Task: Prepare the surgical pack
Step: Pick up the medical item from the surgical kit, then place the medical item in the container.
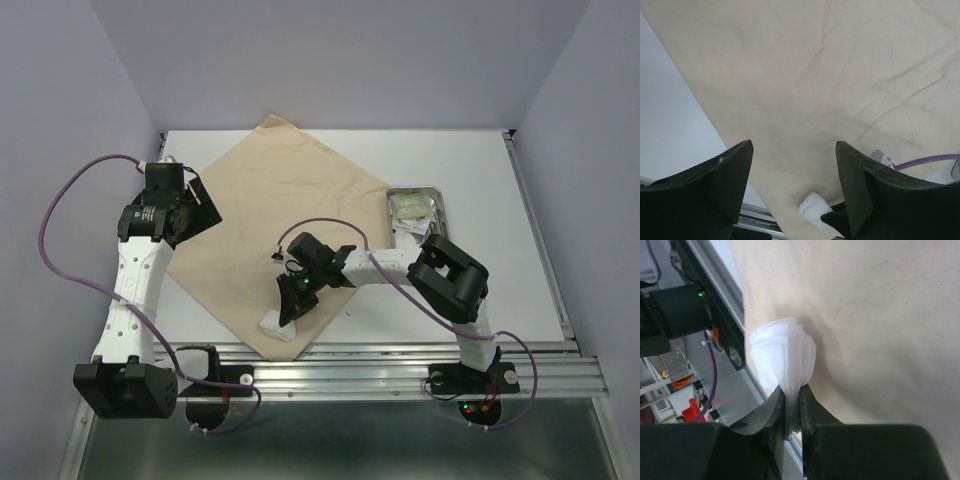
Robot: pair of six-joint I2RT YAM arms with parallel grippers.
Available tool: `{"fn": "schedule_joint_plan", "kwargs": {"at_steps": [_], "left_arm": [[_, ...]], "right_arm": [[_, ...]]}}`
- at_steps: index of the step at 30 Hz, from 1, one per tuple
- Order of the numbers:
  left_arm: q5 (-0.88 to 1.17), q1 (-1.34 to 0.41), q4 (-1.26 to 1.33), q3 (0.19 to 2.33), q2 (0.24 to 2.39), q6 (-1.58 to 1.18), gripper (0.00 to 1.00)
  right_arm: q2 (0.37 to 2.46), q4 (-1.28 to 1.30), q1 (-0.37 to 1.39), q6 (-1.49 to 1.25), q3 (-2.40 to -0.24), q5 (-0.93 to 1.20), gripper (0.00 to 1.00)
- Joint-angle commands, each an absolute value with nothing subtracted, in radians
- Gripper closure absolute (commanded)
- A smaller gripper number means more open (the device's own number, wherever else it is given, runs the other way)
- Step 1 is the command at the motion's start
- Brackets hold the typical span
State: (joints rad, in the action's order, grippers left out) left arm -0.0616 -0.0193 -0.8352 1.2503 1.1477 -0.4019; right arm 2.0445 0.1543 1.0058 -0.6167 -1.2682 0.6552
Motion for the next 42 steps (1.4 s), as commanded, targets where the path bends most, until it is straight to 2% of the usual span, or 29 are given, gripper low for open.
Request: {"fn": "schedule_joint_plan", "kwargs": {"at_steps": [1,10,17,21,25,42], "left_arm": [[-0.072,-0.015,-0.827,1.238,1.127,-0.399,0.21],[-0.066,-0.015,-0.811,1.23,1.14,-0.397,0.21],[-0.052,-0.015,-0.792,1.227,1.161,-0.39,0.21],[-0.046,-0.015,-0.784,1.233,1.175,-0.385,0.21],[-0.045,-0.015,-0.779,1.238,1.186,-0.379,0.22],[-0.026,-0.015,-0.77,1.241,1.195,-0.379,0.22]], "right_arm": [[1.885,0.175,0.958,-0.583,-1.293,0.554,0.99],[1.665,0.265,0.706,-0.529,-1.229,0.466,0.99],[1.436,0.275,0.289,-0.557,-1.065,0.407,0.99],[1.339,0.276,0.128,-0.578,-0.996,0.341,0.99],[1.324,0.281,-0.055,-0.554,-0.934,0.336,0.99],[1.502,0.218,-0.092,-0.479,-0.876,0.379,0.96]]}}
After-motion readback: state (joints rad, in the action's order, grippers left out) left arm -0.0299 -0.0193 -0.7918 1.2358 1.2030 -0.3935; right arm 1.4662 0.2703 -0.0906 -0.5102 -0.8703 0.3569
